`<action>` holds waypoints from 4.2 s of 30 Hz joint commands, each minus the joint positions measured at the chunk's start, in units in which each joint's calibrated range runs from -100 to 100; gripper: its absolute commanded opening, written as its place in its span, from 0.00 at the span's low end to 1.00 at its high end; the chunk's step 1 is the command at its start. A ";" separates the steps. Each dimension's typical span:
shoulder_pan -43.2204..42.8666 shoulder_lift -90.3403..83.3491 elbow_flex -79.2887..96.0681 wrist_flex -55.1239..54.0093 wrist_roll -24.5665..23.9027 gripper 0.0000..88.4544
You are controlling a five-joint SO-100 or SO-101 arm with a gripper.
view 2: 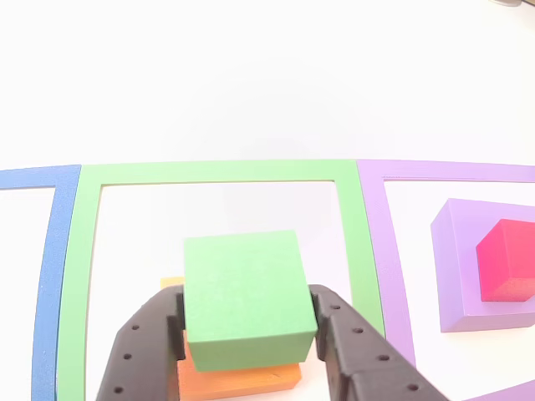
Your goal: Tower of hanoi
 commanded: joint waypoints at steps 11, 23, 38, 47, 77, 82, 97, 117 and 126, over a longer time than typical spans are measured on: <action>-1.00 -1.68 1.86 -1.80 0.36 0.05; -0.61 -0.15 1.95 -5.04 0.36 0.26; -0.90 -4.91 -1.68 -5.36 0.36 0.15; 0.25 -16.38 -9.59 16.74 0.36 0.01; 17.60 -14.12 -95.78 113.10 0.36 0.01; 20.19 -14.04 -94.14 113.10 0.36 0.01; 24.99 -20.17 -63.50 89.05 0.36 0.02; 27.38 -27.20 -22.78 49.21 0.36 0.28; 26.33 -17.19 -9.23 18.52 0.36 0.34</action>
